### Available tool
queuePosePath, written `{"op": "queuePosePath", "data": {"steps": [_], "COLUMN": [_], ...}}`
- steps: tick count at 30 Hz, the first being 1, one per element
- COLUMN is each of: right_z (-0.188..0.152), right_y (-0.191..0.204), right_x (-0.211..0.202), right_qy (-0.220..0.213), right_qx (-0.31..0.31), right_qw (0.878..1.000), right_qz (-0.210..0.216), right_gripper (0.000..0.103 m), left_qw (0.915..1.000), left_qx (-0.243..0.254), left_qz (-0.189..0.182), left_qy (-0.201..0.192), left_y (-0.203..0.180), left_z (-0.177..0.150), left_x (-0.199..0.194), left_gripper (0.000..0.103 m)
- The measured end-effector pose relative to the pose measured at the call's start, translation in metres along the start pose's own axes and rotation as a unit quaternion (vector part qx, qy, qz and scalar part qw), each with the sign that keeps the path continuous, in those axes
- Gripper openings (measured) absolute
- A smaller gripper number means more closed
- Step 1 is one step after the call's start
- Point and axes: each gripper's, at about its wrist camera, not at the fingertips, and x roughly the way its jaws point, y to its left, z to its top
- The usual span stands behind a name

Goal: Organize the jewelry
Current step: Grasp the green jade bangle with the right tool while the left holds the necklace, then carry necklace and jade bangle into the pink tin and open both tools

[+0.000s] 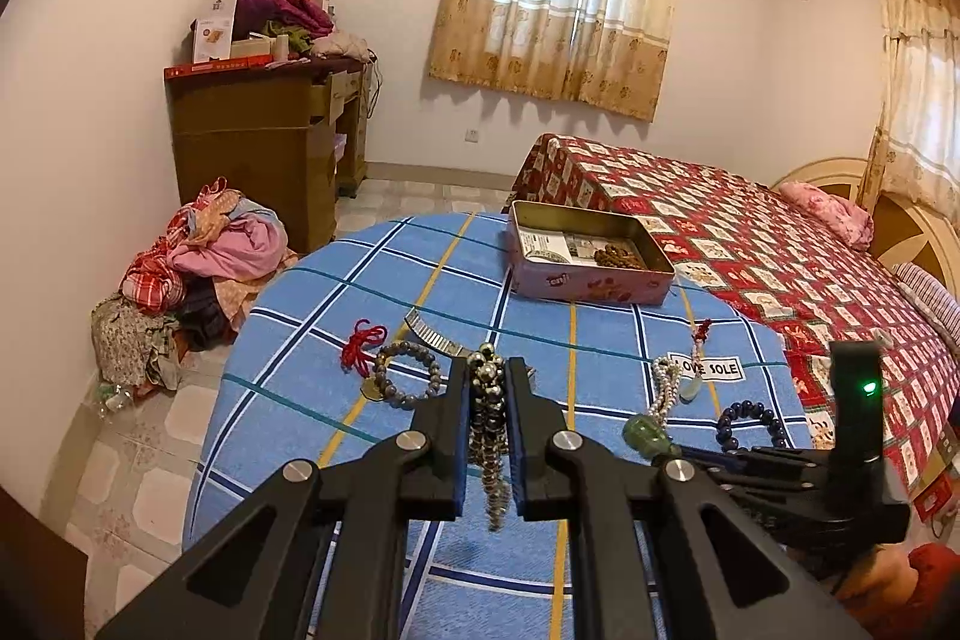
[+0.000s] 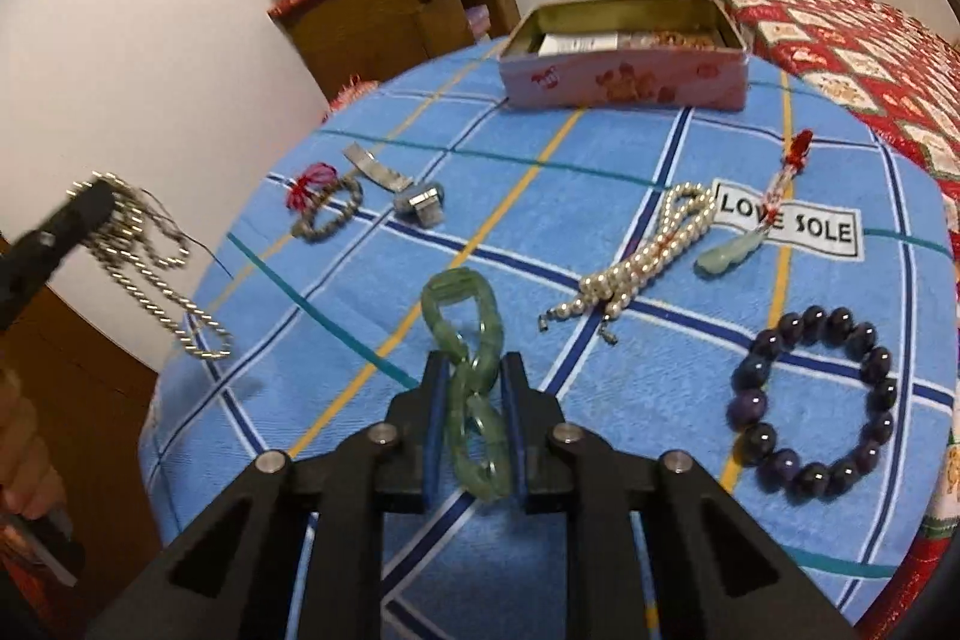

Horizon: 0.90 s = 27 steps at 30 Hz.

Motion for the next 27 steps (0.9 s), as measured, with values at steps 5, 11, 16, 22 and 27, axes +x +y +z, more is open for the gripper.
{"op": "queuePosePath", "data": {"steps": [5,11,16,22,27], "right_z": [0.009,0.035,0.076,0.143,0.187], "right_y": [-0.002,-0.010,-0.025,-0.060,-0.098], "right_x": [-0.019,-0.031,-0.036,-0.025,0.015], "right_qy": [-0.032,-0.065,-0.100,-0.137,-0.133], "right_qx": [0.012,0.022,0.022,0.043,0.089], "right_qw": [0.999,0.998,0.994,0.988,0.985], "right_qz": [0.004,0.000,-0.025,-0.060,-0.067], "right_gripper": [0.019,0.019,0.019,0.019,0.019], "left_qw": [1.0000,0.9992,0.9969,0.9936,0.9925], "left_qx": [0.004,0.028,0.058,0.071,0.076], "left_qz": [-0.007,-0.027,-0.051,-0.082,-0.090], "left_qy": [0.001,-0.002,-0.017,-0.032,-0.034], "left_y": [-0.005,-0.025,-0.049,-0.075,-0.093], "left_z": [0.001,0.020,0.056,0.116,0.144], "left_x": [0.003,0.020,0.048,0.106,0.169], "left_gripper": [0.010,0.010,0.010,0.010,0.010]}}
